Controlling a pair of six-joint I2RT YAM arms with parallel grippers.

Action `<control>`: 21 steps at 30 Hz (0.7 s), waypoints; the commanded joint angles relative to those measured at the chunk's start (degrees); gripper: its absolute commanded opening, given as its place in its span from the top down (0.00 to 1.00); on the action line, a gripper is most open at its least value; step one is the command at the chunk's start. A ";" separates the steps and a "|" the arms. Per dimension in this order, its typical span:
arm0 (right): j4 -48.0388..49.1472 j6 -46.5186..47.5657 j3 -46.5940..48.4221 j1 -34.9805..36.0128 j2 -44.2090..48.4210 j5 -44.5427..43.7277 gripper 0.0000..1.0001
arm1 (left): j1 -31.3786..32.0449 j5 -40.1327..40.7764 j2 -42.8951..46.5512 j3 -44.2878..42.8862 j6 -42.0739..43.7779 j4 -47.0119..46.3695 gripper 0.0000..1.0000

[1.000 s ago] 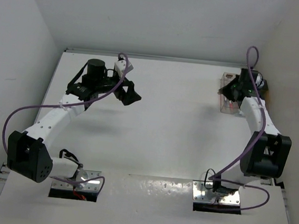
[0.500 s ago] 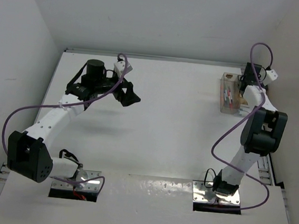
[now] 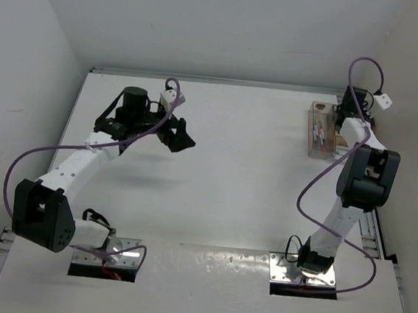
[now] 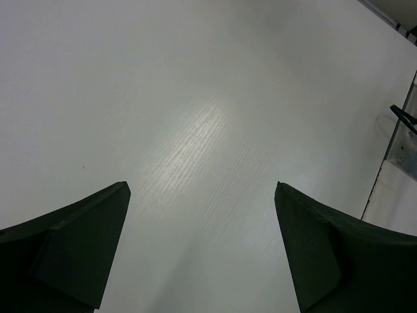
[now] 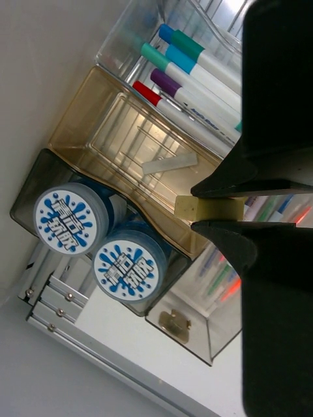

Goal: Sort the stationery into containers
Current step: Place the stationery in the storage box.

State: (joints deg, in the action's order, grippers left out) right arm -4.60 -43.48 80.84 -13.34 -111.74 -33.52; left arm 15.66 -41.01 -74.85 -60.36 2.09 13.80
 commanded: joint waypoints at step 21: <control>4.16 -0.02 0.02 -2.48 -2.87 6.97 0.66 | -0.54 6.29 -6.19 -5.56 3.27 6.60 0.00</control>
State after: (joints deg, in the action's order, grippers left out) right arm -2.98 -43.72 80.82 -15.99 -115.13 -27.83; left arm 15.66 -35.77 -81.56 -64.36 4.08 19.42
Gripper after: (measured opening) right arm 0.322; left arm 0.998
